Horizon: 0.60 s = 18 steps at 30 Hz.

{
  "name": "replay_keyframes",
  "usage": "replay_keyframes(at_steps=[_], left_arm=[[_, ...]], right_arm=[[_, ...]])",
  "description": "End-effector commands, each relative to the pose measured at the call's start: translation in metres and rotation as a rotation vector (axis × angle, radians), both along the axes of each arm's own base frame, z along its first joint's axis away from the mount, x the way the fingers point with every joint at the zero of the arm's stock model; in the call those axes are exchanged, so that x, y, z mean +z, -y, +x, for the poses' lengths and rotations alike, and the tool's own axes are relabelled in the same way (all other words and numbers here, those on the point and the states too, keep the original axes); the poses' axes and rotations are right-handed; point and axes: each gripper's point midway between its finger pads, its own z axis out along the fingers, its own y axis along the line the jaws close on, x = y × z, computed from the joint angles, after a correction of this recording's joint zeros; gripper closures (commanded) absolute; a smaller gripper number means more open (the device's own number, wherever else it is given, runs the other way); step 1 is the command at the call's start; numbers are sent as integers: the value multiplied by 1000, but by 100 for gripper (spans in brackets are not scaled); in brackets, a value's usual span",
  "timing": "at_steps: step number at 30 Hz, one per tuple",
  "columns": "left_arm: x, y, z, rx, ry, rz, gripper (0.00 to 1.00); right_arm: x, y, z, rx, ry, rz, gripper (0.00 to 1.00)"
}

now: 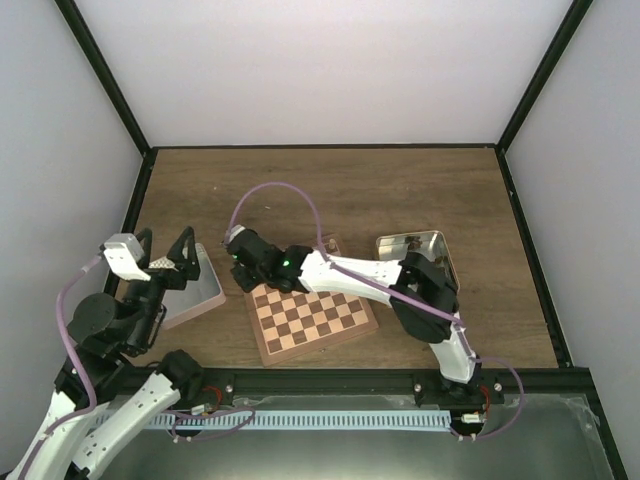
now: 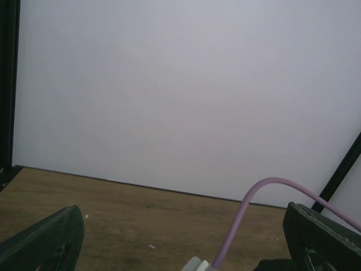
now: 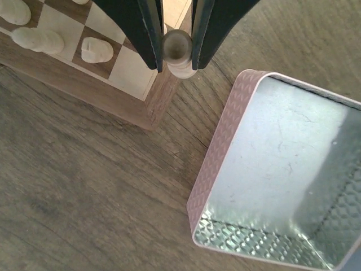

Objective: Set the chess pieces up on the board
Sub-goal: Place the chess piece on the chessboard.

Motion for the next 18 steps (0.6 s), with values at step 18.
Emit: replay_keyframes(at_steps=[18], left_arm=[[-29, 0, 7, 29, -80, 45, 0]], right_arm=[[-54, -5, 22, -144, -7, -221, 99]])
